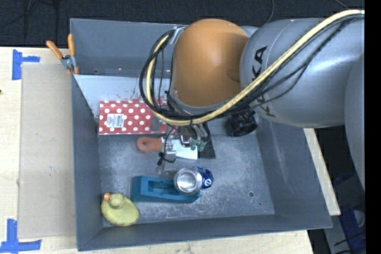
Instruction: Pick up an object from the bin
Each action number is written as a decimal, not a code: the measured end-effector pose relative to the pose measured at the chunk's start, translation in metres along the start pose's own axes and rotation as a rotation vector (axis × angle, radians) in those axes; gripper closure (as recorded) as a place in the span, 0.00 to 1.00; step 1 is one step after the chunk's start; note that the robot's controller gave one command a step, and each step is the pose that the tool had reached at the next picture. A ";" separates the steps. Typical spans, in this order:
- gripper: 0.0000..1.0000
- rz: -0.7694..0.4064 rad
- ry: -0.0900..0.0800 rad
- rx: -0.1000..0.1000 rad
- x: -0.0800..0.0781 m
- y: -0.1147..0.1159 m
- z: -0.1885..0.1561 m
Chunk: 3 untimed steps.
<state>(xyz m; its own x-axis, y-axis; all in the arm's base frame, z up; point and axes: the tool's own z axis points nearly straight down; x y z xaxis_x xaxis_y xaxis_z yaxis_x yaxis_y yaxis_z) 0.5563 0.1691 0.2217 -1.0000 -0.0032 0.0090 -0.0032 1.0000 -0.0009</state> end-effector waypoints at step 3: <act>0.00 0.037 0.001 0.001 0.030 -0.026 0.103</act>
Offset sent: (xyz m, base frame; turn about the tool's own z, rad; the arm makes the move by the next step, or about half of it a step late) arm -0.0328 -0.0275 -0.1517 0.0317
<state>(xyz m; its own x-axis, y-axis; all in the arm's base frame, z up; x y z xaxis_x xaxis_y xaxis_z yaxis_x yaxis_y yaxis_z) 0.5258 0.1424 0.1194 -0.9994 0.0338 0.0101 0.0338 0.9994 -0.0018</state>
